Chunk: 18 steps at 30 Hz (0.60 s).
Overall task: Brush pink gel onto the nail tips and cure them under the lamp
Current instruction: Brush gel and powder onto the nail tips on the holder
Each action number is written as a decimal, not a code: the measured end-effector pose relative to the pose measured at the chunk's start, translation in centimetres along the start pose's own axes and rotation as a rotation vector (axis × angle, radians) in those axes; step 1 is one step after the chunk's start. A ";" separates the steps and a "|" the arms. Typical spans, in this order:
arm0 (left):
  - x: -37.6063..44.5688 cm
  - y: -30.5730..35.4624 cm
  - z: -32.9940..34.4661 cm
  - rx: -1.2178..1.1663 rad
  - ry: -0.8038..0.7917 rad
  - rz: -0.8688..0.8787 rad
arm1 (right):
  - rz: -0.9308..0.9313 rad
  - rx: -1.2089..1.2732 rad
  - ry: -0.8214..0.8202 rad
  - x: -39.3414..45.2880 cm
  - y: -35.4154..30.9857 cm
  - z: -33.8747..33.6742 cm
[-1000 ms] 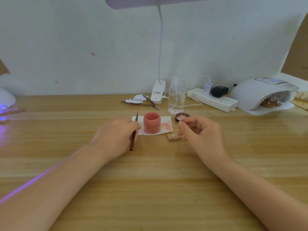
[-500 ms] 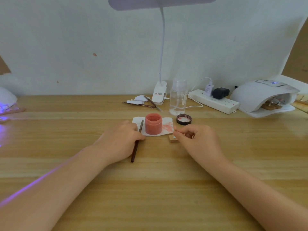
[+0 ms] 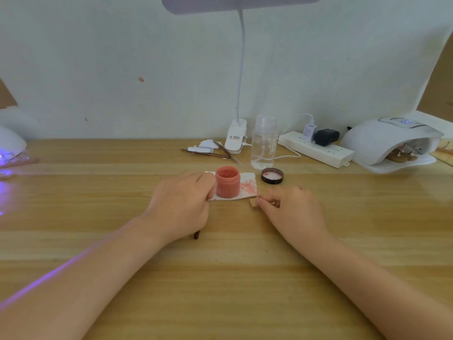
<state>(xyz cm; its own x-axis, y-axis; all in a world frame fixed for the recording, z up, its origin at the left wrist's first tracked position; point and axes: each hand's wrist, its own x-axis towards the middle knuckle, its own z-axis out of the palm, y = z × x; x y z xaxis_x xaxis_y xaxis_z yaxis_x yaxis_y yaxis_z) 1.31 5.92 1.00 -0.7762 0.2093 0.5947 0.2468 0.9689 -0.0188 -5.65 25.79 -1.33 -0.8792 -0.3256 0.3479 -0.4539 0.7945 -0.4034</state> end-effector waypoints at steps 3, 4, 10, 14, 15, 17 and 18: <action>0.0 0.8 -0.1 -0.015 0.017 0.039 | -0.012 -0.100 0.009 0.0 0.0 -0.3; 0.0 1.1 0.0 -0.024 0.008 0.052 | -0.004 -0.120 0.017 0.0 0.0 -0.6; -0.1 2.9 0.1 -0.050 -0.008 0.098 | 0.070 -0.144 0.037 0.1 0.0 -2.9; -0.2 3.6 0.4 -0.037 -0.029 0.117 | 0.267 -0.301 -0.086 1.5 3.2 -5.7; -0.3 3.7 0.6 -0.040 -0.031 0.121 | 0.340 -0.239 -0.129 1.8 4.3 -6.2; -0.3 3.9 0.9 -0.049 -0.032 0.128 | 0.446 0.010 -0.218 2.1 6.2 -6.3; -0.4 4.0 1.0 -0.048 -0.035 0.133 | 0.456 0.107 -0.265 2.1 6.6 -6.1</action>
<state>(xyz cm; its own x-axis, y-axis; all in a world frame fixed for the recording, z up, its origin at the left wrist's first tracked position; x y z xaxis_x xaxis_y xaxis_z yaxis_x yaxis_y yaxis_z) 2.01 9.81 -0.11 -0.7543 0.3405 0.5614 0.3755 0.9251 -0.0565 -9.61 33.54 1.92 -0.9907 -0.0888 -0.1031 -0.0172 0.8333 -0.5526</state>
